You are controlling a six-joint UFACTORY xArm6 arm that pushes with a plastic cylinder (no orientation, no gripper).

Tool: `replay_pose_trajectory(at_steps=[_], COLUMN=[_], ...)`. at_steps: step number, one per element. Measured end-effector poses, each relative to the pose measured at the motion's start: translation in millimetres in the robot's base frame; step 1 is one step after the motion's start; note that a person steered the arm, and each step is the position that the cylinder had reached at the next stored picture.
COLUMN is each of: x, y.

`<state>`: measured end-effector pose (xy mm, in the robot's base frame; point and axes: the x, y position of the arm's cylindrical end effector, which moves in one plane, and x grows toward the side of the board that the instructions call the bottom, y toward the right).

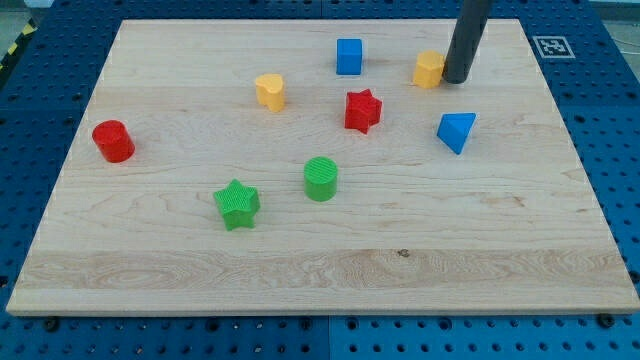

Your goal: Keep yellow hexagon on right side to blue cube

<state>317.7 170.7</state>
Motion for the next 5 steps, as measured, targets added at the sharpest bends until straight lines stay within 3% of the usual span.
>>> replay_pose_trajectory(at_steps=[5], x=[-0.2], y=[-65.1])
